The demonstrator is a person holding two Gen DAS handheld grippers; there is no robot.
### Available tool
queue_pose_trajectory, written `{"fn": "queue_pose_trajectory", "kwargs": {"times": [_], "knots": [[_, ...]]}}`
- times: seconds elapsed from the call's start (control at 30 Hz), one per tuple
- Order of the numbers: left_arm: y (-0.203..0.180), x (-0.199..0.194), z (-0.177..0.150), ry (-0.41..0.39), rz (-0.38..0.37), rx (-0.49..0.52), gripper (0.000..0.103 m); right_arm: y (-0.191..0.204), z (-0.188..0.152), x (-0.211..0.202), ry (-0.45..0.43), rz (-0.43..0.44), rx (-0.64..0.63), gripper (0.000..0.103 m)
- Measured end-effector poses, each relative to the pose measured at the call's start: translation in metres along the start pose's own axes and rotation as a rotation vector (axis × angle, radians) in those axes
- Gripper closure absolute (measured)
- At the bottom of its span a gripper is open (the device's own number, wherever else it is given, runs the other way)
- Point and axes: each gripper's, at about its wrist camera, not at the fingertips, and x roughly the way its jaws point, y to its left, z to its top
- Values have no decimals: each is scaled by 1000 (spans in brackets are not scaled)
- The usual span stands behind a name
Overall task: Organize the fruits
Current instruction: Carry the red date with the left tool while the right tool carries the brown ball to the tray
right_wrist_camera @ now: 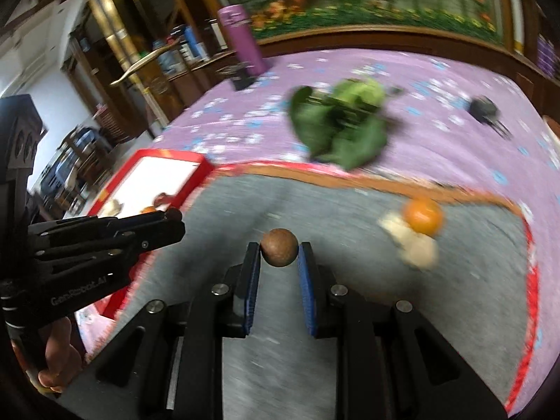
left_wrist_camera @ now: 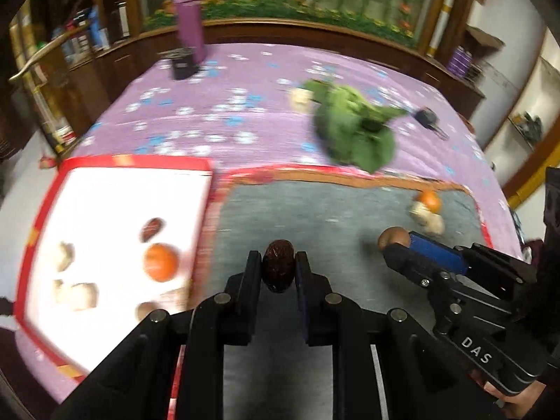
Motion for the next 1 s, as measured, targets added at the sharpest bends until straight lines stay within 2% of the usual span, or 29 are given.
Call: {"fn": "queue_pose_trajectory", "kwargs": {"times": [0.27, 0.53, 0.83, 1.0], "knots": [[86, -13, 2, -12, 99, -106, 85, 95, 33, 39, 32, 103, -129, 79], [148, 2, 13, -7, 150, -163, 85, 166, 59, 88, 74, 114, -242, 79], [184, 29, 26, 30, 167, -199, 85, 183, 83, 145, 150, 63, -246, 79], [195, 39, 26, 51, 173, -211, 85, 189, 84, 162, 181, 50, -249, 79]]}}
